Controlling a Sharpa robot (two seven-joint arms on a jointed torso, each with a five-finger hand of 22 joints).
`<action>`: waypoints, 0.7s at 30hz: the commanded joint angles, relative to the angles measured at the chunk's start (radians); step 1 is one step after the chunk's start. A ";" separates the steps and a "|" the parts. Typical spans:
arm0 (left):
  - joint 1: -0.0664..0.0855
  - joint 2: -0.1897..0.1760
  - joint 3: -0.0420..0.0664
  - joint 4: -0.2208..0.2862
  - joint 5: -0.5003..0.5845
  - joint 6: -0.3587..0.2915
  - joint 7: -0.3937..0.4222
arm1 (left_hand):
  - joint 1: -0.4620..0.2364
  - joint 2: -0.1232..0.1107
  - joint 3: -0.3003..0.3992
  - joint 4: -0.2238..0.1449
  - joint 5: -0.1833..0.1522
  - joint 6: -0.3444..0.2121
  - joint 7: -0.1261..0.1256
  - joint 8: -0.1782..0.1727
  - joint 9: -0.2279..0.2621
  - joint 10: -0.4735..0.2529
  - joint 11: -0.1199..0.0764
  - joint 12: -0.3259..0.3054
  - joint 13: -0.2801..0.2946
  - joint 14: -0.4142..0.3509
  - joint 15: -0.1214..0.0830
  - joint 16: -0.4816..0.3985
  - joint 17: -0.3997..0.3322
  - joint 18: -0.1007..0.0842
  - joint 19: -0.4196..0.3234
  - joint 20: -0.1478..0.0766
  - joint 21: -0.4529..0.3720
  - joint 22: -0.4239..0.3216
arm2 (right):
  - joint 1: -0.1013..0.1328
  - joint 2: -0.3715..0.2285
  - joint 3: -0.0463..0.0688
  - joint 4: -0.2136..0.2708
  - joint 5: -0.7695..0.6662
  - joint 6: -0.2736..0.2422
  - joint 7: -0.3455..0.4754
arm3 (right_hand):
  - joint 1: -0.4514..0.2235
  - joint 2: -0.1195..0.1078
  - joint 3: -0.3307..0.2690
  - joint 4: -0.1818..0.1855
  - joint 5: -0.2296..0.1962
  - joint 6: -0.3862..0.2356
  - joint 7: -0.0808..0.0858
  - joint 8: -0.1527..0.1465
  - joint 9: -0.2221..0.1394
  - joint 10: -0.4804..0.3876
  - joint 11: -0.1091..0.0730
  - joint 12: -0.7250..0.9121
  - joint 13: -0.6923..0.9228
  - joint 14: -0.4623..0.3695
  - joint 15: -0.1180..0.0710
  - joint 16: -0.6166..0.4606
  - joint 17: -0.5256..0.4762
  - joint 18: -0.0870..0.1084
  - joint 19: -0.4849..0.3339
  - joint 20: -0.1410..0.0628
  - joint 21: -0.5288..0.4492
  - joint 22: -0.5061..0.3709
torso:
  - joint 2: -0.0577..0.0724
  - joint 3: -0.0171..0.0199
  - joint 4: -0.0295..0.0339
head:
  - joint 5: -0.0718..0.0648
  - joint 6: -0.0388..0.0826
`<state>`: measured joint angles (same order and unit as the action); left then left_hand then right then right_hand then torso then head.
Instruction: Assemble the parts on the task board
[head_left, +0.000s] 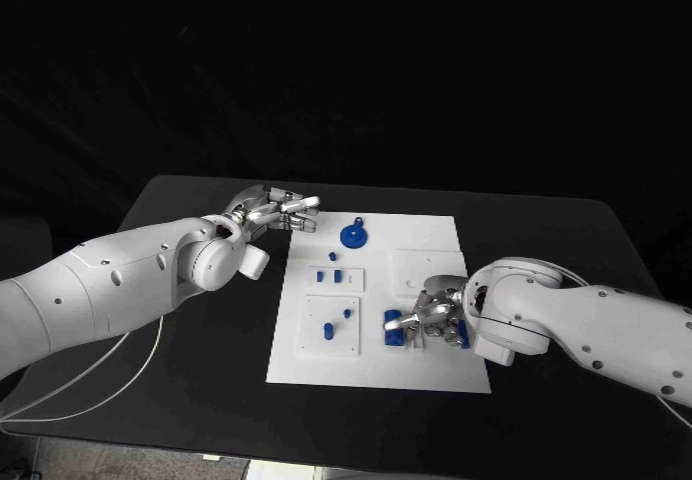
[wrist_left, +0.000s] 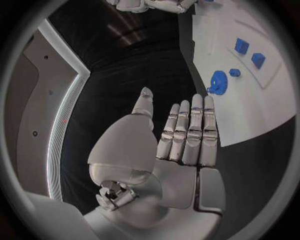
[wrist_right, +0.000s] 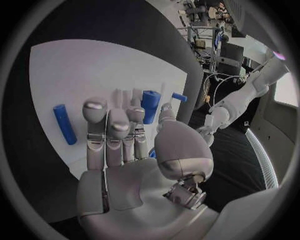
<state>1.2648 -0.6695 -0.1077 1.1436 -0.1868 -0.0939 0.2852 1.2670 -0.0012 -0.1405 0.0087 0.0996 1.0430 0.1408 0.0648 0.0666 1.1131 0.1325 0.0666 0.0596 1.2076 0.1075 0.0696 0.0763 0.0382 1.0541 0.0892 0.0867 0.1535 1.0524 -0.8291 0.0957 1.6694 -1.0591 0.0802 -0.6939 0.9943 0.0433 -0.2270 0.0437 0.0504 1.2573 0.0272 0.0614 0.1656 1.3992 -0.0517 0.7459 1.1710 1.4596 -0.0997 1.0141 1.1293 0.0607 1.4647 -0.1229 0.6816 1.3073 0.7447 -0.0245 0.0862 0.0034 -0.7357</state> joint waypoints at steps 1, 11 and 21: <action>0.001 0.003 0.000 0.000 -0.002 0.012 0.005 | 0.000 0.000 0.000 0.004 -0.005 -0.005 0.001 -0.001 -0.001 -0.005 0.000 -0.001 0.001 -0.006 0.003 -0.002 0.002 0.003 0.000 0.004 0.006 -0.001 | -0.002 -0.013 -0.001 0.005 0.003 -0.031 0.025 | 0.010 -0.013 0.011 0.003 0.001 -0.005 0.003 0.003 0.015 0.000 0.002 0.002 -0.002 0.008 0.000 -0.010 -0.013 -0.009 0.050 0.001 -0.006 0.075 | -0.001 -0.0003 -0.0002 | -0.001 0.003; 0.001 0.004 0.000 -0.002 -0.002 0.012 0.004 | 0.002 0.000 0.001 0.004 -0.004 -0.004 0.001 -0.001 -0.001 -0.005 0.000 -0.001 0.001 -0.006 0.003 -0.002 0.002 0.003 0.000 0.004 0.006 -0.003 | -0.002 -0.042 0.003 0.031 0.005 -0.022 0.063 | 0.111 -0.054 0.081 -0.048 0.085 -0.009 0.006 0.002 0.028 -0.008 0.003 0.005 -0.010 0.004 -0.001 -0.016 -0.025 -0.007 0.049 0.000 -0.004 0.076 | 0.000 -0.0004 0.0003 | -0.003 0.007; 0.001 0.003 -0.001 -0.002 -0.002 0.014 0.002 | 0.002 0.000 0.001 0.004 -0.004 -0.004 0.001 -0.001 -0.001 -0.005 0.000 -0.001 0.001 -0.006 0.003 -0.002 0.002 0.003 0.000 0.004 0.006 -0.003 | -0.002 -0.050 0.004 0.040 0.004 0.021 0.066 | 0.135 -0.112 0.173 -0.051 0.062 -0.004 0.006 0.003 0.024 -0.010 0.003 0.015 -0.013 0.003 0.001 -0.013 -0.028 -0.008 0.049 0.002 -0.002 0.078 | 0.000 -0.0015 0.0014 | -0.004 0.002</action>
<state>1.2648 -0.6682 -0.1088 1.1401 -0.1870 -0.0937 0.2830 1.2670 -0.0012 -0.1405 0.0087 0.0997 1.0430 0.1408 0.0648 0.0666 1.1131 0.1325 0.0666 0.0596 1.2076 0.1075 0.0696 0.0771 0.0382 1.0541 0.0892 0.0867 0.1514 1.0515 -0.8791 0.0991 1.7069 -1.0538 0.0663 -0.6448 1.1270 -0.0608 -0.0601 -0.0070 0.1161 1.2516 0.0320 0.0613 0.1904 1.3954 -0.0479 0.7556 1.1577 1.4595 -0.0996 1.0038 1.1028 0.0608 1.4647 -0.1229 0.6816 1.3081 0.7447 -0.0254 0.0871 -0.0007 -0.7327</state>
